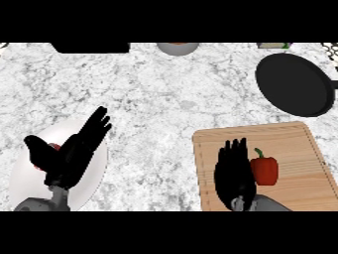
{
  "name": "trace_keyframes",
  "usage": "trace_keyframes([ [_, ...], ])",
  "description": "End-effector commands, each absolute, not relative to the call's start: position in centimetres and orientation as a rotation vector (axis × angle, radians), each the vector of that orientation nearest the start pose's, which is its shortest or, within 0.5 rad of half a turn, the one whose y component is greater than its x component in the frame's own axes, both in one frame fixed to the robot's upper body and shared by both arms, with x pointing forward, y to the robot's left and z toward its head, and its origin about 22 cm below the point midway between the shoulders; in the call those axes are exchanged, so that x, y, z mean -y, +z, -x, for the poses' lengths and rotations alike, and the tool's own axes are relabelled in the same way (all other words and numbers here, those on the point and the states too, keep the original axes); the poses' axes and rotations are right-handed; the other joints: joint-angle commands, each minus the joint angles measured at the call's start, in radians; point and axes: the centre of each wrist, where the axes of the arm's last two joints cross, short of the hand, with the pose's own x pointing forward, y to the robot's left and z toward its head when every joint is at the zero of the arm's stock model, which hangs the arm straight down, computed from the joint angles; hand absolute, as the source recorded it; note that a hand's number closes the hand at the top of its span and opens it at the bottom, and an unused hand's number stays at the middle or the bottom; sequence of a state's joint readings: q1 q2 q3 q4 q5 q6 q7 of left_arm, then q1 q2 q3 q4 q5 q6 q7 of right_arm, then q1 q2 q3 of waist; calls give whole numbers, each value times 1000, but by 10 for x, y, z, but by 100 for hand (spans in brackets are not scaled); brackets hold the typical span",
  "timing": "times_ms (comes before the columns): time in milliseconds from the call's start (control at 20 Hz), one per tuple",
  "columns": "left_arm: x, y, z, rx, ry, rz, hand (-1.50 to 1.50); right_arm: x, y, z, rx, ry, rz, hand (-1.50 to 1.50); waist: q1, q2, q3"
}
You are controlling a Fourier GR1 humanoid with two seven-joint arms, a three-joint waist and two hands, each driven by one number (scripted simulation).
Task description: Pick the bell pepper from the cutting board and place it in the pan
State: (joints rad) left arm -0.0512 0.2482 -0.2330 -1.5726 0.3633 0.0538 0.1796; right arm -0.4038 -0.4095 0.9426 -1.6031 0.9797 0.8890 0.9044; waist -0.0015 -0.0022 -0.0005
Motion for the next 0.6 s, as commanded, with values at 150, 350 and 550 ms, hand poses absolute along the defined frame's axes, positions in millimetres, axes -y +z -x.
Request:
trace_keyframes([
  [150, -223, 40, -258, 1350, -78, 229, 0, 121, 26, -232, 263, 2016, 1282, -150, 5, 2, 1],
  [350, -202, 18, -253, 1360, -69, 224, 0, 133, 40, -225, 271, 2023, 1277, -150, 1, 1, 0],
  [550, -222, 12, -253, 1375, -67, 223, 0, 132, 14, -222, 251, 2030, 1283, -150, 3, 2, 0],
])
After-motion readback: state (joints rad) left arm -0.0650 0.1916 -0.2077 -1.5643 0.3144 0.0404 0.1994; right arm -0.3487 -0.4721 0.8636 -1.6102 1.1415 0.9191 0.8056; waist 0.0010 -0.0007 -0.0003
